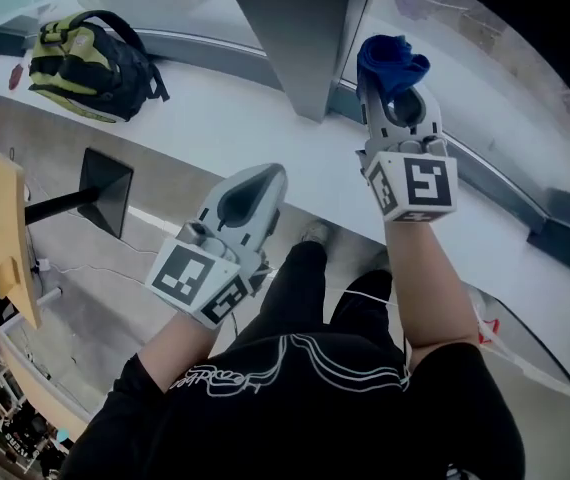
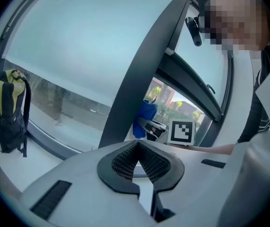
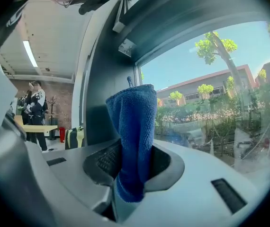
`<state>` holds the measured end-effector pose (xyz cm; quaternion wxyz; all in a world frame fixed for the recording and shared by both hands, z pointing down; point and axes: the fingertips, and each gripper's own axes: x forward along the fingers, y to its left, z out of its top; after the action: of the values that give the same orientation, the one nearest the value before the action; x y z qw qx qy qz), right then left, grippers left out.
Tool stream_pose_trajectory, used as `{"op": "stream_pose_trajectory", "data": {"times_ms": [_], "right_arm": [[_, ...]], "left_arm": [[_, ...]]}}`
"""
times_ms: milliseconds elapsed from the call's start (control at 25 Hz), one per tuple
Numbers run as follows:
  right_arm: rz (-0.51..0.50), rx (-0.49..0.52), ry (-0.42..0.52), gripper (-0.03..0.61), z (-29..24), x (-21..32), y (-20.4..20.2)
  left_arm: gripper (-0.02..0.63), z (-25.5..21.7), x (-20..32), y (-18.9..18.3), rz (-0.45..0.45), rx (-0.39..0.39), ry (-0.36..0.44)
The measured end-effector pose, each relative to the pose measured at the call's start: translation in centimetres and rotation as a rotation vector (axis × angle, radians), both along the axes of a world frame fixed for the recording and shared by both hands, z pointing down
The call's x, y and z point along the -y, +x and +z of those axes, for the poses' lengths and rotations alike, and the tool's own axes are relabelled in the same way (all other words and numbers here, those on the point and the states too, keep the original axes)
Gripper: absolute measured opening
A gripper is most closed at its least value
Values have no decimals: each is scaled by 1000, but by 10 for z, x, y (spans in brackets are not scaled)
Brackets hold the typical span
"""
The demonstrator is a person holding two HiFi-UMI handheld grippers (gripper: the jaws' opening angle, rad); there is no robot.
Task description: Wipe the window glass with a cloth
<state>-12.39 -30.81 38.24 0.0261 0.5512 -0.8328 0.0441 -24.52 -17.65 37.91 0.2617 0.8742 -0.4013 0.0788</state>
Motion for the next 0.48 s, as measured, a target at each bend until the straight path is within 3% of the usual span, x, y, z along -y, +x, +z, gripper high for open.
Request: {"op": "stream_pose_trajectory", "data": {"times_ms": [480], "right_arm": [[62,-35,18,94,18,42,5]], "left_arm": [[5,36,15,3,-17,-29,-21]]}}
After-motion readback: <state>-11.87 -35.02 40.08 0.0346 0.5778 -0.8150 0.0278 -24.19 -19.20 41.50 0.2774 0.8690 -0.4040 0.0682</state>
